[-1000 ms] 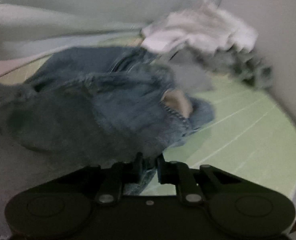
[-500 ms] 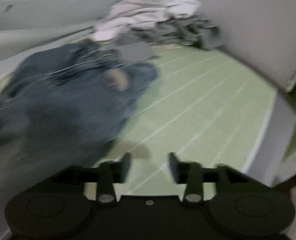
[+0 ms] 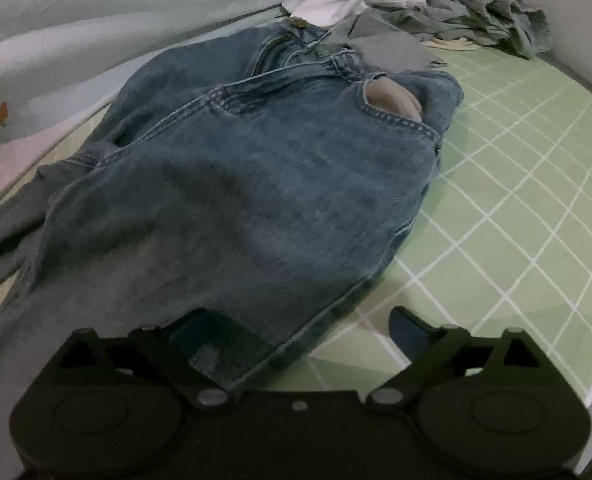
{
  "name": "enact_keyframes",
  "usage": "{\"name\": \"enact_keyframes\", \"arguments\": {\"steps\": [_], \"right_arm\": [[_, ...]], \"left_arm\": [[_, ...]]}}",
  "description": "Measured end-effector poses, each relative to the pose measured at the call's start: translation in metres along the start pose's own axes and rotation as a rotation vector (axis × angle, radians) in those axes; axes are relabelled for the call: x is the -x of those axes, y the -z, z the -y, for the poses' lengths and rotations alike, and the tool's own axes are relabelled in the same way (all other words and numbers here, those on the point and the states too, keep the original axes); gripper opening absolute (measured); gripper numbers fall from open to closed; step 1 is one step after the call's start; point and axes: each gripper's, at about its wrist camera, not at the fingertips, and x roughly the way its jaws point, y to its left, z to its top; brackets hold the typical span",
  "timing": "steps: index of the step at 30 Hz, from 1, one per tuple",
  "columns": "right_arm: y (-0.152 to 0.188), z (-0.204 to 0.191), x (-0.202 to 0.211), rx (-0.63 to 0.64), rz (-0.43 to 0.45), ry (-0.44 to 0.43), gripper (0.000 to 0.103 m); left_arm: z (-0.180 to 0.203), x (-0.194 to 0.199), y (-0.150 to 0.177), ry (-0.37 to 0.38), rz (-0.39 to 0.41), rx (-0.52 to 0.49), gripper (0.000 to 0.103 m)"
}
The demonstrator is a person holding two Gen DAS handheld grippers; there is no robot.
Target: Fold clothes
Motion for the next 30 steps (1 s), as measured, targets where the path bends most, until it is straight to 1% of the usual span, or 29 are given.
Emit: {"name": "enact_keyframes", "arguments": {"steps": [1,3,5,7,8,10,11,13,14,15,16,17,20,21,22,23,25,26,27,29,30], "right_arm": [[0.001,-0.003,-0.001,0.016,0.001,0.012,0.101],[0.002,-0.008,-0.004,0.054,0.003,0.039,0.102],[0.005,-0.012,-0.005,0.086,0.01,0.058,0.103],[0.008,-0.011,-0.005,0.09,0.02,0.058,0.103],[0.008,-0.01,-0.004,0.094,0.022,0.056,0.103],[0.009,-0.009,-0.003,0.096,0.027,0.055,0.103],[0.01,-0.008,-0.003,0.096,0.031,0.055,0.103],[0.011,-0.007,-0.002,0.098,0.037,0.054,0.103],[0.012,-0.007,-0.002,0.1,0.041,0.054,0.103],[0.012,-0.007,-0.002,0.101,0.043,0.056,0.103],[0.013,-0.008,-0.002,0.101,0.044,0.059,0.103],[0.013,-0.009,-0.003,0.103,0.046,0.061,0.103],[0.012,-0.01,-0.003,0.103,0.051,0.063,0.103],[0.012,-0.011,-0.003,0.103,0.052,0.064,0.103],[0.011,-0.011,-0.004,0.104,0.052,0.064,0.103],[0.011,-0.011,-0.004,0.105,0.052,0.064,0.103],[0.01,-0.012,-0.005,0.105,0.054,0.065,0.103],[0.01,-0.012,-0.005,0.105,0.057,0.065,0.103],[0.01,-0.012,-0.006,0.105,0.06,0.065,0.103],[0.01,-0.013,-0.006,0.104,0.068,0.067,0.103],[0.01,-0.013,-0.006,0.104,0.071,0.067,0.103]], "left_arm": [[0.015,0.002,0.0,0.034,0.015,-0.046,0.013],[0.048,0.013,0.0,0.132,0.055,-0.131,0.013],[0.078,0.037,-0.001,0.268,0.121,-0.209,0.013],[0.097,0.065,-0.003,0.447,0.187,-0.231,0.013],[0.099,0.08,-0.006,0.547,0.221,-0.225,0.013],[0.097,0.099,-0.009,0.643,0.289,-0.217,0.013],[0.093,0.108,-0.011,0.621,0.331,-0.216,0.013],[0.076,0.115,-0.01,0.503,0.382,-0.205,0.013],[0.066,0.114,-0.009,0.449,0.385,-0.182,0.013],[0.052,0.109,-0.008,0.378,0.366,-0.14,0.013],[0.035,0.1,-0.008,0.284,0.32,-0.081,0.014],[0.016,0.087,-0.007,0.16,0.249,-0.017,0.015],[-0.024,0.046,0.004,-0.155,0.053,-0.011,0.015],[-0.035,0.036,0.011,-0.248,0.006,-0.02,0.016],[-0.043,0.034,0.016,-0.271,-0.014,-0.006,0.024],[-0.052,0.032,0.02,-0.291,-0.032,0.008,0.035],[-0.062,0.039,0.02,-0.264,-0.009,0.045,0.04],[-0.062,0.044,0.016,-0.262,0.015,0.043,0.042],[-0.056,0.047,0.012,-0.265,0.043,0.02,0.044],[-0.044,0.054,0.003,-0.266,0.104,-0.042,0.053],[-0.04,0.053,-0.002,-0.261,0.126,-0.075,0.056]]}}
